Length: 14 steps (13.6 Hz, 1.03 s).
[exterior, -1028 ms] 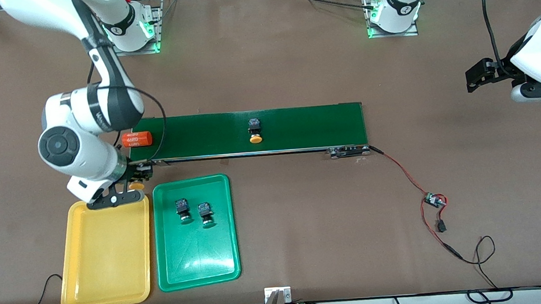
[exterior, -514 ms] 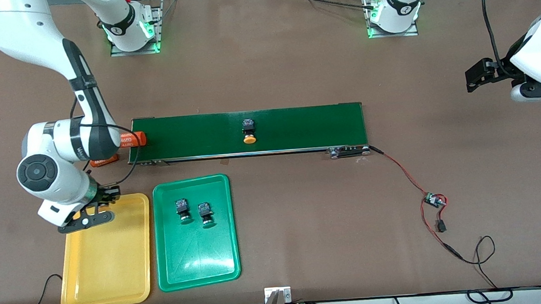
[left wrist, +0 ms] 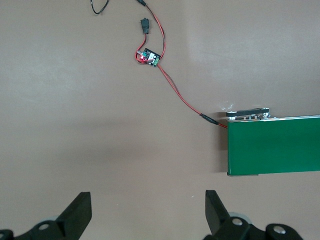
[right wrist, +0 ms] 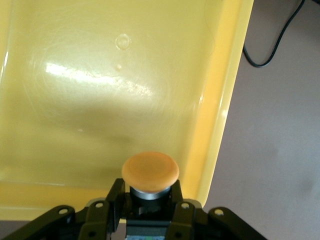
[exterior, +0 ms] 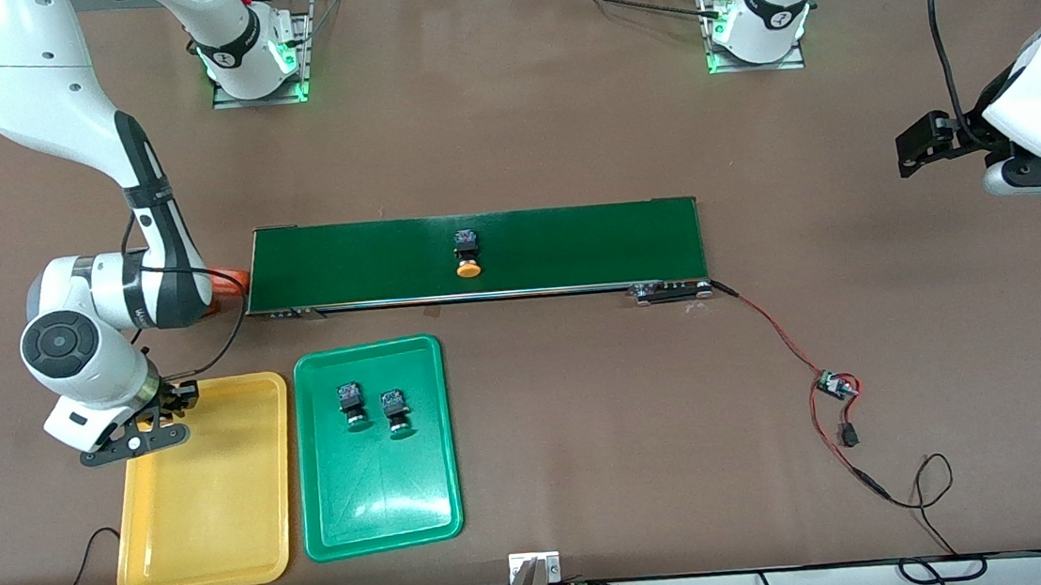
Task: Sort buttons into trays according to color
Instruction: 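Carry the yellow button into the yellow tray with the right gripper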
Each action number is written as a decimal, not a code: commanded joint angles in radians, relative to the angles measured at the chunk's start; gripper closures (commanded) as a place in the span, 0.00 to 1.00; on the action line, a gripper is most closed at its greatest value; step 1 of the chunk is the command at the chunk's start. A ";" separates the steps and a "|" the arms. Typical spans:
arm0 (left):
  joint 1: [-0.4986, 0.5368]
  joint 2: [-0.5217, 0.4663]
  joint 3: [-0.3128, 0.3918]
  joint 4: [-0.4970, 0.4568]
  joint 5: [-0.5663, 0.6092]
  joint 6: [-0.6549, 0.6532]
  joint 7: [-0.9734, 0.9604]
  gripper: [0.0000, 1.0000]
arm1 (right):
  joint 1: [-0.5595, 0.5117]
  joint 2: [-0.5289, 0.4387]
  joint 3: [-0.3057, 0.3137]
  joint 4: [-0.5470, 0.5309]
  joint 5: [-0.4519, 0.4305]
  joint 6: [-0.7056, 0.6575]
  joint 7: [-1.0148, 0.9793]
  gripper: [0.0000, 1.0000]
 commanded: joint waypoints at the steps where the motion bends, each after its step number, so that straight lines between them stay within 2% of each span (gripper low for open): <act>1: 0.000 -0.004 -0.003 0.018 0.018 -0.016 0.019 0.00 | -0.007 0.020 -0.001 0.022 -0.010 0.042 -0.009 0.86; 3: 0.000 -0.004 -0.003 0.018 0.018 -0.018 0.019 0.00 | -0.013 0.053 -0.012 0.022 -0.012 0.090 -0.009 0.86; 5: 0.000 -0.004 -0.005 0.019 0.018 -0.016 0.019 0.00 | 0.006 0.084 -0.055 0.026 -0.013 0.101 -0.009 0.85; 8: -0.002 -0.004 -0.005 0.018 0.018 -0.018 0.017 0.00 | 0.002 0.104 -0.056 0.021 -0.012 0.141 -0.006 0.77; 11: 0.000 -0.004 -0.005 0.019 0.020 -0.011 0.020 0.00 | 0.003 0.106 -0.056 0.019 -0.004 0.141 0.007 0.53; 13: 0.000 -0.004 -0.005 0.018 0.018 -0.011 0.020 0.00 | 0.005 0.104 -0.056 0.019 -0.001 0.139 0.011 0.19; 14: 0.000 -0.004 -0.005 0.018 0.018 -0.014 0.019 0.00 | 0.005 0.104 -0.056 0.019 -0.001 0.141 -0.005 0.16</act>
